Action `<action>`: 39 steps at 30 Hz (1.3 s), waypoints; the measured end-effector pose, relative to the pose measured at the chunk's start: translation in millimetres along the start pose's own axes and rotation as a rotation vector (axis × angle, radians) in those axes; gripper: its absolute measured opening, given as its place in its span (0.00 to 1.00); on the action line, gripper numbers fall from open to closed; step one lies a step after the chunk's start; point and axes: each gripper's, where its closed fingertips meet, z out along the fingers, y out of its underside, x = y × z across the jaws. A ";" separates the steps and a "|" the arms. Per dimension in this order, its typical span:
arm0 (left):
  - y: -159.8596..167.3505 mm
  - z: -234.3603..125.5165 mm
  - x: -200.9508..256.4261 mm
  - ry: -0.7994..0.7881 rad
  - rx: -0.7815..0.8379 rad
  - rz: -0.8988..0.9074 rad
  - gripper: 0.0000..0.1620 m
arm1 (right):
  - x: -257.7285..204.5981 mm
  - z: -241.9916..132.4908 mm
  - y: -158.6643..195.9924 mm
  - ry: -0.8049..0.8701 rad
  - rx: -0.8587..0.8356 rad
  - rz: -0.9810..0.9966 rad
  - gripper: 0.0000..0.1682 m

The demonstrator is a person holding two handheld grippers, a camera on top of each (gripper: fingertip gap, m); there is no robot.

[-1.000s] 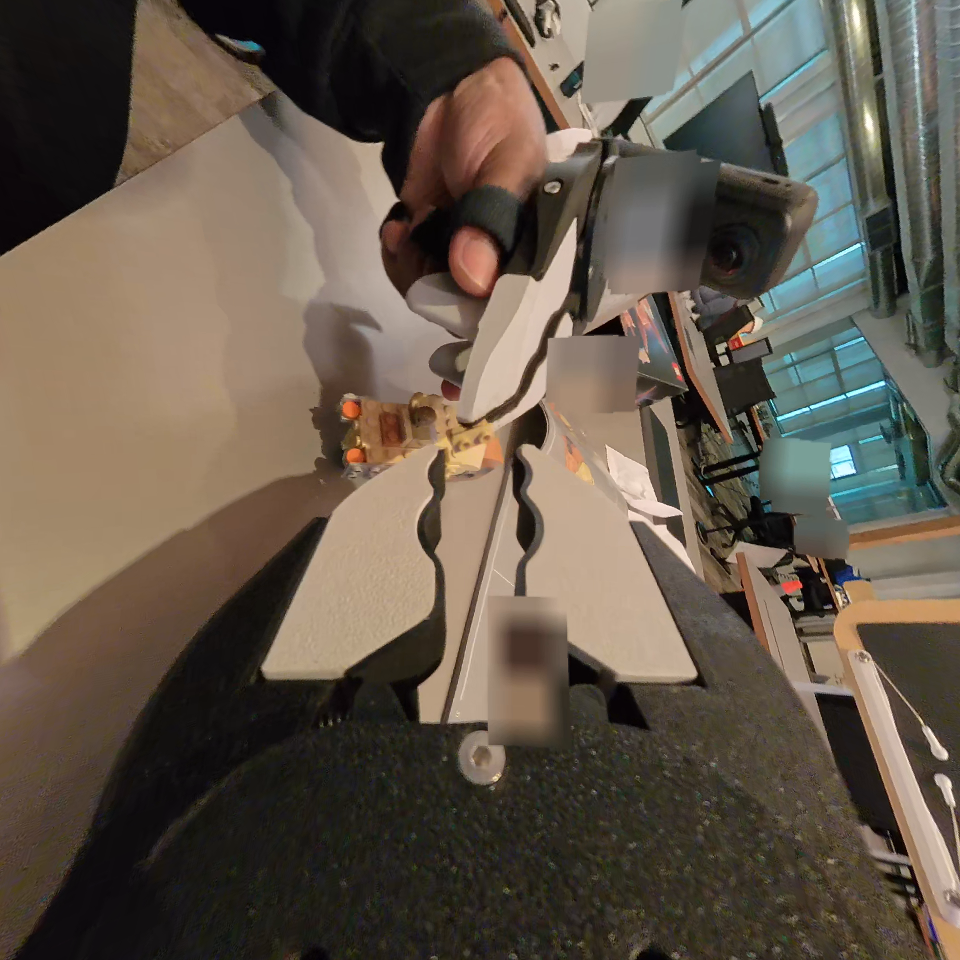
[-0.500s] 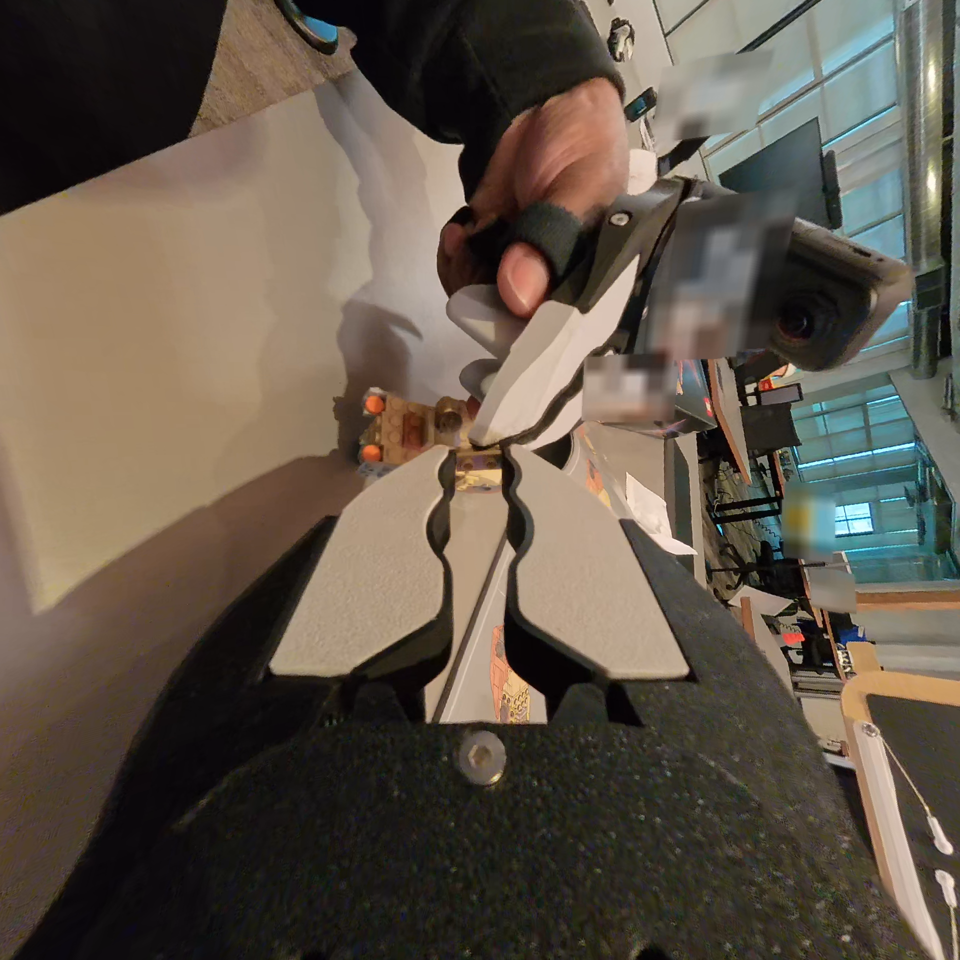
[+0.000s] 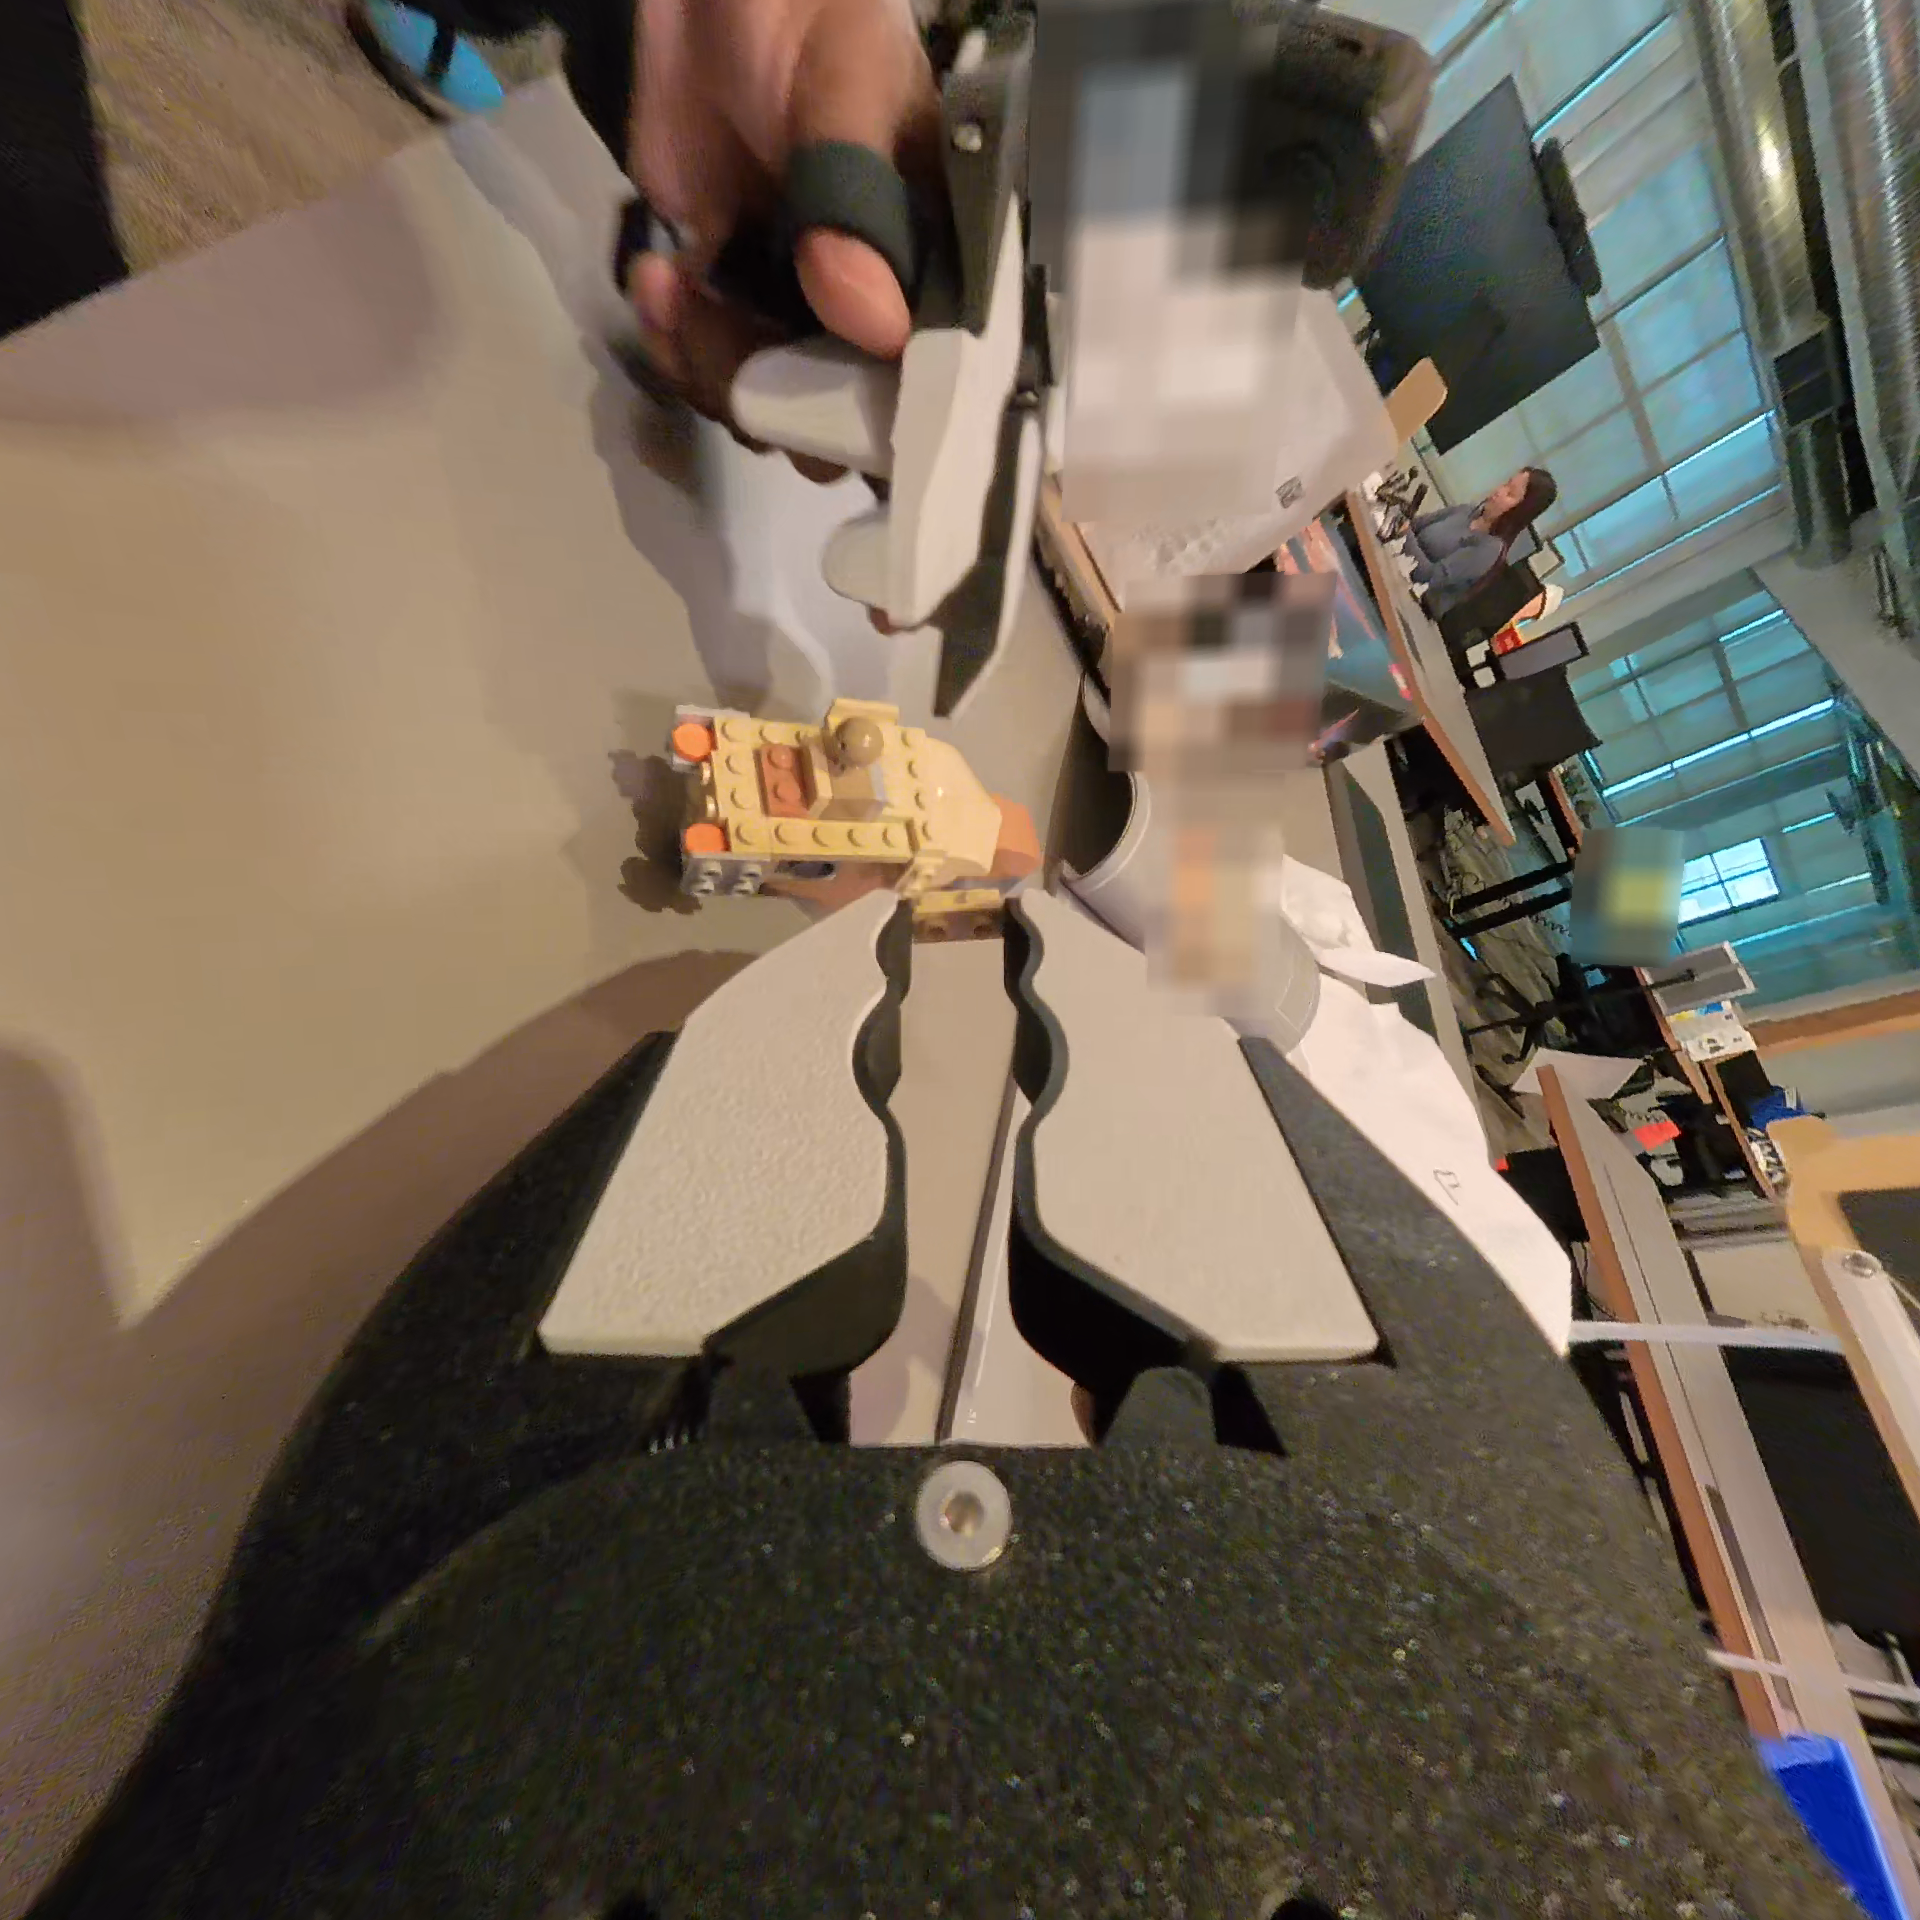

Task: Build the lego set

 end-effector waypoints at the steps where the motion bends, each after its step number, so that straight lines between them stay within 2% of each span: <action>1: 5.4 0.4 0.0 0.013 0.028 -0.066 0.26 | -1.4 2.0 3.4 -0.001 -0.018 -0.005 0.10; 3: 6.5 -0.3 8.1 0.085 0.065 -0.181 0.25 | -5.1 5.1 7.4 -0.012 -0.035 -0.009 0.10; 5: 4.6 0.1 10.7 0.109 0.085 -0.219 0.24 | -8.9 7.9 9.6 -0.025 -0.040 -0.007 0.10; 12: 4.3 16.5 2.6 0.144 0.011 -0.313 0.24 | -15.5 12.0 13.7 -0.042 -0.061 -0.004 0.10; 25: 10.6 21.6 6.9 0.196 -0.050 -0.366 0.21 | -26.7 29.6 24.7 -0.076 -0.130 0.027 0.10; 30: 11.2 26.6 9.9 0.209 -0.083 -0.336 0.20 | -31.7 35.4 13.3 -0.080 -0.105 0.040 0.10; 39: 11.6 28.8 15.6 0.218 -0.107 -0.265 0.19 | -35.6 34.8 15.2 -0.071 -0.122 -0.010 0.10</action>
